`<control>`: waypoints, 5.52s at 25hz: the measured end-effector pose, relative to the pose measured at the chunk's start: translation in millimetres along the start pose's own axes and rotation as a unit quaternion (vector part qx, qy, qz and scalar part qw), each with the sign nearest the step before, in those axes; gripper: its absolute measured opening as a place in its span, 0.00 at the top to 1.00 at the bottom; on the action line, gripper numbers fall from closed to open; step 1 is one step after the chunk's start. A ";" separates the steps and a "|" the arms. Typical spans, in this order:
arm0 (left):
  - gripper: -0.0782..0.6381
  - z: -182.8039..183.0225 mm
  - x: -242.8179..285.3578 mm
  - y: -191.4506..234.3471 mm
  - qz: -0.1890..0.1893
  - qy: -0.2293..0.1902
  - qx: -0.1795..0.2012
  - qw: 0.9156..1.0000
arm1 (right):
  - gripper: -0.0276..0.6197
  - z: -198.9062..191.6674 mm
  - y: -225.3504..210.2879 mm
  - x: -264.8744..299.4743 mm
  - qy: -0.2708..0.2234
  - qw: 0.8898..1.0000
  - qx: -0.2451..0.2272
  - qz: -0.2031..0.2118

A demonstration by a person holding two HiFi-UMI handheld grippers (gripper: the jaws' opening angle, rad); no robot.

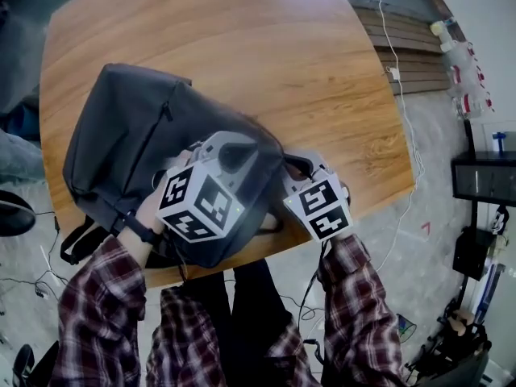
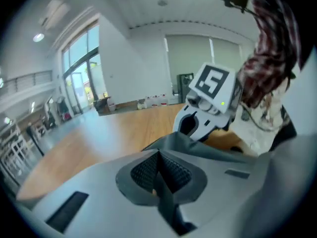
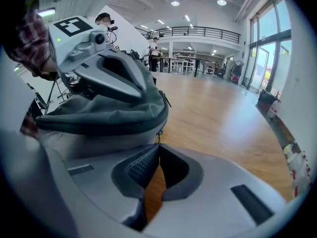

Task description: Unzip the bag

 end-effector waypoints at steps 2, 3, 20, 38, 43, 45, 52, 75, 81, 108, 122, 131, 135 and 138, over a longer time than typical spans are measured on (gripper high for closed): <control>0.88 -4.6 21.7 1.7 -0.025 0.023 0.068 0.997 | 0.93 -2.4 3.5 -1.2 0.007 1.000 -0.001 0.003; 0.88 -8.9 28.1 0.3 -0.041 0.029 0.081 0.995 | 0.93 -4.6 6.0 -1.7 0.012 1.000 -0.003 0.005; 0.88 -13.3 58.3 14.8 -0.052 0.071 0.022 0.996 | 0.93 -32.8 68.2 -35.5 -0.015 0.992 0.126 0.020; 0.88 -12.1 33.5 10.3 0.009 0.063 0.020 0.998 | 0.93 -54.4 177.1 -55.5 -0.018 0.990 0.136 0.023; 0.88 -35.8 -47.4 -24.2 -0.046 0.037 0.045 0.997 | 0.93 -57.9 143.3 -62.3 -0.023 0.989 0.141 -0.025; 0.88 -50.1 -79.3 -46.0 -0.064 0.028 0.048 0.996 | 0.93 -55.6 122.9 -63.8 -0.030 0.988 0.146 -0.038; 0.88 -68.4 -88.9 -79.3 -0.020 0.001 0.084 0.996 | 0.93 -40.0 66.2 -54.1 -0.020 0.994 0.091 -0.055; 0.88 -35.4 -31.8 -102.1 -0.091 0.039 0.028 0.995 | 0.93 -52.7 108.4 -61.4 -0.017 0.989 0.136 -0.051; 0.88 -27.6 -13.5 -91.4 -0.086 0.039 -0.011 0.996 | 0.93 -37.0 122.1 -56.5 -0.035 0.986 0.155 -0.058; 0.88 -96.8 -110.3 -96.3 0.069 0.068 -0.126 0.987 | 0.93 -39.5 92.4 -46.1 0.024 0.991 0.097 -0.088; 0.88 -93.0 -115.0 -91.3 0.066 0.050 -0.200 0.976 | 0.93 -5.2 169.2 -33.0 -0.022 0.994 0.109 0.000; 0.88 -2.9 -176.5 -52.5 0.175 -0.075 -0.289 0.938 | 0.93 68.9 147.6 -113.7 -0.161 0.978 0.129 -0.013; 0.88 35.6 -200.5 -40.1 0.208 -0.098 -0.287 0.930 | 0.94 116.0 147.4 -135.8 -0.209 0.974 0.086 -0.016; 0.88 49.9 -213.5 -34.1 0.233 -0.100 -0.279 0.926 | 0.94 141.6 148.5 -148.1 -0.241 0.968 0.069 -0.017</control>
Point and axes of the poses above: the fingertips, and each gripper's own axes: x forward along the fingers, y to its left, z out of its top, the point moved 4 cm from there along -x, backward along the fingers, and after that the axes turned 7 degrees about z, right-handed, at the moved point
